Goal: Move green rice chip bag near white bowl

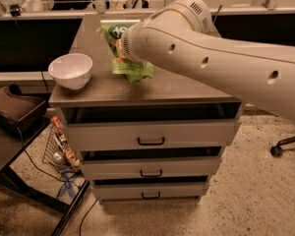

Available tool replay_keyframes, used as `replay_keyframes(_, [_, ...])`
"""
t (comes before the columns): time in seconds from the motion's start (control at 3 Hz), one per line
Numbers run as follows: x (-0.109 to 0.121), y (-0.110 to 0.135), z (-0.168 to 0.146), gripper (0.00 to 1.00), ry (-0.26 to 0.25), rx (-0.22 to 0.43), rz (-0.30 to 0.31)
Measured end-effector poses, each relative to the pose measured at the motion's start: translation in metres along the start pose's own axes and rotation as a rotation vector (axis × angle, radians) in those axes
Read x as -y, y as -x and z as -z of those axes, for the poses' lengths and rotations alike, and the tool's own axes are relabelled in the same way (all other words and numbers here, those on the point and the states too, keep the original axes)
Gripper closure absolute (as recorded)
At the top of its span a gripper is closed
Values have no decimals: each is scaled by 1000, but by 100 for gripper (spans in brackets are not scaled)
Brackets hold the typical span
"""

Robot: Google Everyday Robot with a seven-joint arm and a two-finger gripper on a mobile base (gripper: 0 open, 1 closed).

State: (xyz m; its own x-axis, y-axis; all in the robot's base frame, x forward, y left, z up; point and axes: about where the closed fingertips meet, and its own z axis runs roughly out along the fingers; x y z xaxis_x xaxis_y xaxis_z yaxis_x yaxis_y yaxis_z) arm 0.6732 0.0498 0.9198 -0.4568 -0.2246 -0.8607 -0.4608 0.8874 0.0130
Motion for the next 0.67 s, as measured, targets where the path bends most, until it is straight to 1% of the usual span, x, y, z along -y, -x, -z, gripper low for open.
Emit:
replay_keyframes(0.33, [-2,1,1,20,2,1,2])
replay_keyframes(0.67, [-3,2,2,0,3,4,4])
